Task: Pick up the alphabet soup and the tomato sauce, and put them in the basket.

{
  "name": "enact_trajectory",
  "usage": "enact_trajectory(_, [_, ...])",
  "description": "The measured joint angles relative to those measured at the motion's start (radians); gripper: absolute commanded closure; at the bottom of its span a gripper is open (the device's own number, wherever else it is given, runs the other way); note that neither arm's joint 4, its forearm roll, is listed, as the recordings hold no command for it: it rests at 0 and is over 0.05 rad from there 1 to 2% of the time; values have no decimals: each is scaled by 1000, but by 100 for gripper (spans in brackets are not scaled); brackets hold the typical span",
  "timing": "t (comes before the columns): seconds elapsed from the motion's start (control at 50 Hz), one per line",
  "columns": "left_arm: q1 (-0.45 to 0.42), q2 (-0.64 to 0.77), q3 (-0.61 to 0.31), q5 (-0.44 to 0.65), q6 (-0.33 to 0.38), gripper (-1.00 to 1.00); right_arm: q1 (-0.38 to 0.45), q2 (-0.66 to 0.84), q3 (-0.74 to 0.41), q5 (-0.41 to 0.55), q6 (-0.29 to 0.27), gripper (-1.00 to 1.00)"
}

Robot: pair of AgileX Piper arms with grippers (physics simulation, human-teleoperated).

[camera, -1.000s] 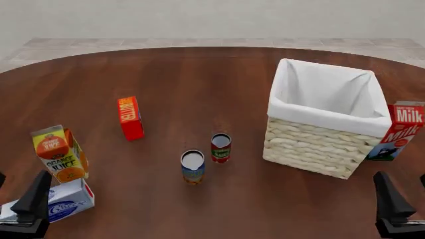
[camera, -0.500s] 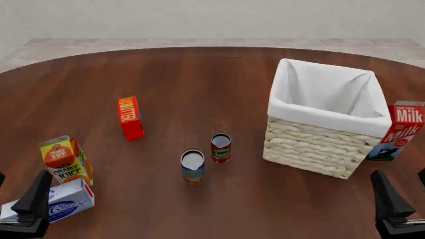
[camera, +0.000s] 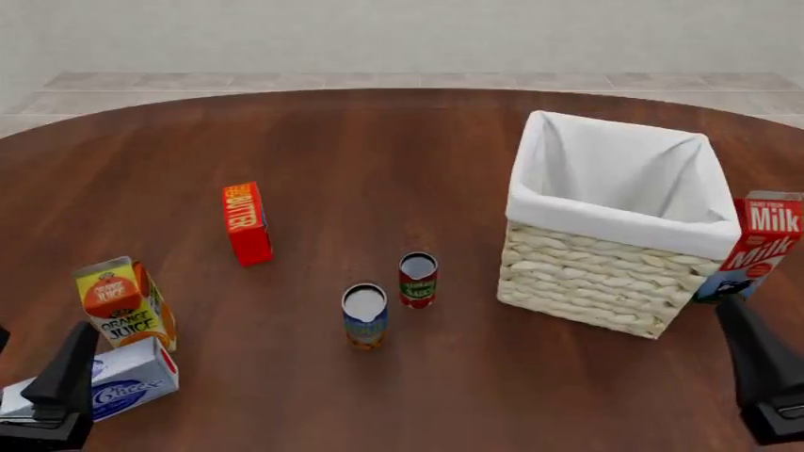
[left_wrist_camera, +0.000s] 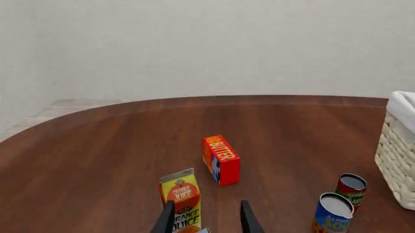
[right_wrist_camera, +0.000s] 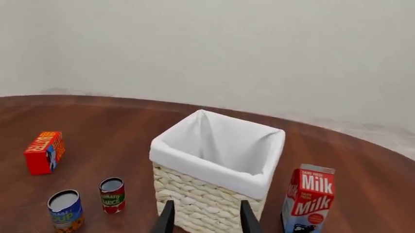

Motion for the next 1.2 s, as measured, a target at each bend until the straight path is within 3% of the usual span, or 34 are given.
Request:
enact_trajectory(0.3, [0, 0, 0, 0, 0, -100, 68, 81, -66, 1, -28, -100])
enact_trajectory(0.68, [0, 0, 0, 0, 0, -100, 213, 220, -159, -11, -61, -100])
enact_trajectory(1.2, [0, 0, 0, 0, 0, -100, 352, 388, -215, -84, -112, -100])
